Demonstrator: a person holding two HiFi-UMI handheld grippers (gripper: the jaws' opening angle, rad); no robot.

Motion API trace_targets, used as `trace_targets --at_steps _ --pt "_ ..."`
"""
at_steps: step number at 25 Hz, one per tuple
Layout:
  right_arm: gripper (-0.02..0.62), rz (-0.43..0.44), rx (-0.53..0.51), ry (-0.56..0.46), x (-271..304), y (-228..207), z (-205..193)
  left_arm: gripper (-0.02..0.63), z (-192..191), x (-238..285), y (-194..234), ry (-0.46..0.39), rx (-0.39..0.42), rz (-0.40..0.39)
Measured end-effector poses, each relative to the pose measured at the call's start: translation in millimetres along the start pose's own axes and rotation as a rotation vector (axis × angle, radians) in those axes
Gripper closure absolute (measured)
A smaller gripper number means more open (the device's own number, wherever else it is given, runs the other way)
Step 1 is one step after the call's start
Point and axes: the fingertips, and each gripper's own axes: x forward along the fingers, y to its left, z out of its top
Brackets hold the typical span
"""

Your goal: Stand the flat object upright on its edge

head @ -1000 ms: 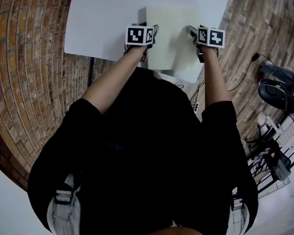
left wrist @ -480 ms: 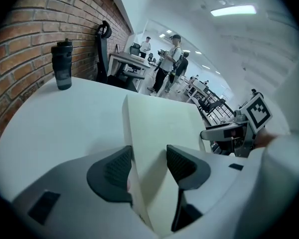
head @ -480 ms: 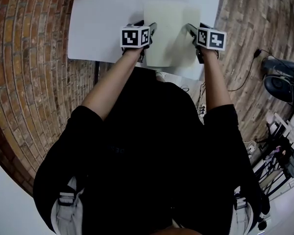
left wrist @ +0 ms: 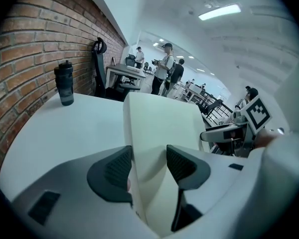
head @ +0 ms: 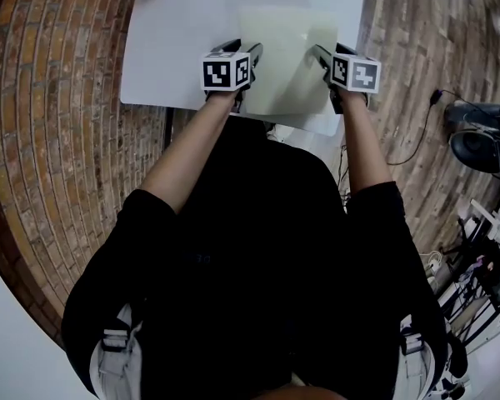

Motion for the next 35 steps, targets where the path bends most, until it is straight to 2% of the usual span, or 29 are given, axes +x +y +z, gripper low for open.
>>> trace_targets --at_steps 6,20,25,30,35 --pt "0.348 -0.007 -0.034 -0.069 -23.3 9.6 8.7 0.377 9.2 -19.8 -9.3 -0.058 0.042 0.005" --pt "0.360 -0.054 -0.195 -0.280 -63.2 22.9 47.6 0.377 48.1 -43.4 -23.1 -0.210 0.125 -0.012" --pt "0.364 -0.062 -0.211 -0.362 -70.8 28.7 51.5 0.377 60.3 -51.9 -23.2 -0.282 0.186 -0.018" --pt "0.371 -0.095 -0.285 -0.466 -84.4 36.5 57.7 0.377 76.4 -62.5 -26.7 -0.394 0.245 0.012" --pt "0.371 -0.123 -0.299 -0.547 -97.8 28.7 59.8 0.377 83.4 -65.7 -41.2 -0.471 0.312 -0.030"
